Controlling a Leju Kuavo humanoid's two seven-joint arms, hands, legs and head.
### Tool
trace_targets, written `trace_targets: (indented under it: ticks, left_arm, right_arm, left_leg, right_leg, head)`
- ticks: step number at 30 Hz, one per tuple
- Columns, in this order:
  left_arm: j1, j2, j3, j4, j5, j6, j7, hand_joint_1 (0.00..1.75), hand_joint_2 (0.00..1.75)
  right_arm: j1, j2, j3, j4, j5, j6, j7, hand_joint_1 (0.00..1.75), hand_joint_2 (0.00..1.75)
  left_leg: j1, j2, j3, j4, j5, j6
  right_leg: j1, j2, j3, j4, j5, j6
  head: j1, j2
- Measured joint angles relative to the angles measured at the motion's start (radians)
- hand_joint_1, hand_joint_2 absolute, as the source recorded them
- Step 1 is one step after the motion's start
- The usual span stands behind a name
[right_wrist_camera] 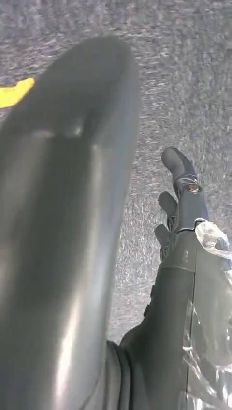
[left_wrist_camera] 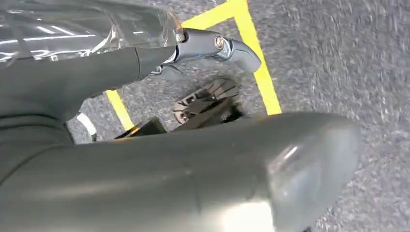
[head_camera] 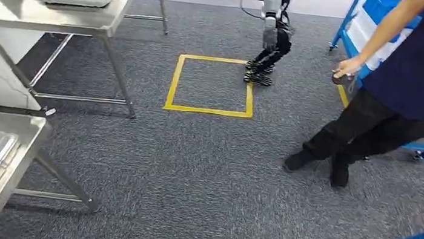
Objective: Take the parts from the cabinet and place them on the table.
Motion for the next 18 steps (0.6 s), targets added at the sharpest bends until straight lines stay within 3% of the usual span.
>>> trace_targets:
  ticks: [1, 2, 3, 4, 5, 6, 7, 8, 10, 11, 12, 13, 14, 16, 17, 18]
  left_arm:
    - [0.004, 0.002, 0.000, 0.000, 0.002, 0.000, 0.000, 0.00, 0.00]
    - [0.007, 0.003, 0.000, 0.000, 0.002, 0.000, 0.000, 0.00, 0.00]
    - [0.009, 0.004, 0.000, 0.000, 0.002, 0.000, 0.000, 0.00, 0.00]
    - [0.009, 0.004, 0.000, 0.000, 0.002, 0.000, 0.000, 0.00, 0.00]
    - [0.007, 0.005, 0.000, 0.000, 0.002, 0.000, -0.001, 0.00, 0.00]
    - [0.006, 0.007, 0.000, 0.000, 0.002, 0.000, -0.001, 0.00, 0.00]
    - [0.005, 0.010, 0.000, 0.001, 0.002, 0.000, -0.001, 0.00, 0.00]
    - [0.004, 0.011, 0.000, 0.001, 0.002, 0.000, -0.001, 0.00, 0.00]
    - [0.002, 0.012, 0.000, 0.001, 0.002, 0.000, 0.000, 0.00, 0.00]
    - [0.001, 0.012, 0.000, 0.001, 0.002, 0.000, 0.000, 0.00, 0.00]
    - [0.000, 0.011, 0.000, 0.001, 0.002, 0.000, 0.001, 0.00, 0.00]
    - [-0.002, 0.012, 0.000, 0.001, 0.001, 0.000, 0.002, 0.00, 0.00]
    - [-0.003, 0.012, 0.001, 0.001, 0.001, 0.000, 0.002, 0.00, 0.00]
    - [0.004, 0.013, 0.000, 0.001, 0.000, 0.000, 0.003, 0.00, 0.00]
    - [0.006, 0.013, 0.000, 0.001, -0.001, 0.000, 0.003, 0.00, 0.00]
    - [0.006, 0.013, 0.000, 0.001, -0.001, 0.000, 0.003, 0.00, 0.00]
  right_arm:
    - [-0.001, 0.001, 0.002, 0.001, 0.000, 0.000, 0.000, 0.00, 0.00]
    - [-0.001, 0.001, 0.005, 0.003, 0.002, 0.000, 0.000, 0.00, 0.00]
    - [0.000, 0.001, 0.011, 0.005, 0.002, 0.002, 0.000, 0.00, 0.00]
    - [0.002, 0.001, 0.015, 0.008, 0.002, 0.003, 0.001, 0.00, 0.00]
    - [0.004, 0.002, 0.016, 0.009, 0.002, 0.004, 0.004, 0.00, 0.00]
    - [0.004, 0.003, 0.018, 0.009, 0.002, 0.005, 0.006, 0.00, 0.00]
    - [0.003, 0.006, 0.022, 0.009, 0.000, 0.007, 0.007, 0.00, 0.00]
    - [0.001, 0.008, 0.024, 0.009, -0.006, 0.007, 0.007, 0.00, 0.00]
    - [0.005, 0.008, 0.024, 0.011, -0.020, 0.009, 0.008, 0.00, 0.00]
    - [0.008, 0.007, 0.024, 0.013, -0.026, 0.010, 0.008, 0.00, 0.00]
    - [0.009, 0.007, 0.024, 0.018, -0.031, 0.010, 0.008, 0.00, 0.00]
    - [0.010, 0.008, 0.024, 0.018, -0.031, 0.010, 0.010, 0.00, 0.00]
    - [0.007, 0.008, 0.024, 0.018, -0.032, 0.013, 0.019, 0.00, 0.00]
    - [0.003, 0.008, 0.024, 0.019, -0.038, 0.018, 0.029, 0.00, 0.00]
    - [0.003, 0.008, 0.024, 0.019, -0.040, 0.021, 0.034, 0.00, 0.00]
    - [0.003, 0.008, 0.024, 0.019, -0.043, 0.024, 0.041, 0.00, 0.00]
  left_leg:
    - [0.000, -0.005, -0.043, 0.087, -0.033, -0.001]
    - [0.003, -0.007, -0.067, 0.134, -0.039, -0.002]
    - [0.005, -0.008, -0.067, 0.131, -0.027, -0.003]
    - [0.007, -0.011, -0.044, 0.079, 0.008, -0.002]
    - [0.009, -0.016, -0.003, -0.011, 0.056, 0.001]
    - [0.010, -0.034, 0.046, -0.112, 0.101, 0.005]
    - [0.010, -0.086, 0.081, -0.188, 0.127, 0.011]
    - [0.007, -0.092, 0.087, -0.216, 0.128, 0.013]
    - [0.001, -0.077, 0.082, -0.208, 0.130, 0.015]
    - [-0.002, -0.070, 0.083, -0.209, 0.134, 0.021]
    - [0.010, -0.056, 0.083, -0.222, 0.146, 0.033]
    - [0.007, -0.048, 0.085, -0.226, 0.151, 0.036]
    - [0.007, -0.037, 0.083, -0.227, 0.151, 0.045]
    - [0.004, -0.008, 0.082, -0.226, 0.151, 0.046]
    - [0.004, 0.005, 0.081, -0.226, 0.150, 0.046]
    - [0.004, 0.018, 0.081, -0.226, 0.150, 0.045]
  right_leg:
    - [0.003, 0.013, -0.003, 0.000, 0.002, -0.002]
    - [0.002, 0.028, -0.004, 0.000, 0.004, -0.006]
    - [0.002, 0.041, -0.005, 0.000, 0.005, -0.005]
    - [0.002, 0.056, -0.004, 0.001, 0.006, -0.005]
    - [0.002, 0.070, -0.003, 0.001, 0.007, -0.003]
    - [0.002, 0.085, -0.003, 0.001, 0.009, 0.000]
    - [0.000, 0.095, -0.005, 0.001, 0.011, 0.004]
    - [0.009, 0.107, -0.010, 0.009, 0.010, 0.009]
    - [0.003, 0.119, -0.015, 0.005, 0.016, 0.020]
    - [-0.001, 0.127, -0.017, 0.002, 0.020, 0.028]
    - [0.001, 0.126, -0.021, 0.008, 0.017, 0.033]
    - [0.003, 0.068, -0.035, 0.034, -0.005, 0.032]
    - [0.003, 0.031, -0.064, 0.095, -0.048, 0.037]
    - [-0.001, 0.010, -0.139, 0.260, -0.124, 0.044]
    - [-0.003, 0.008, -0.169, 0.325, -0.144, 0.049]
    - [-0.008, 0.006, -0.174, 0.339, -0.137, 0.054]
  head:
    - [0.000, 0.000]
    - [-0.001, 0.000]
    - [-0.001, 0.000]
    - [-0.001, 0.000]
    - [-0.001, 0.000]
    - [-0.001, 0.000]
    - [-0.001, 0.000]
    - [-0.001, 0.000]
    - [-0.001, 0.000]
    - [-0.002, 0.000]
    - [-0.001, 0.000]
    - [0.001, 0.000]
    - [0.006, 0.000]
    - [0.005, 0.000]
    - [0.006, 0.000]
    - [0.006, 0.000]
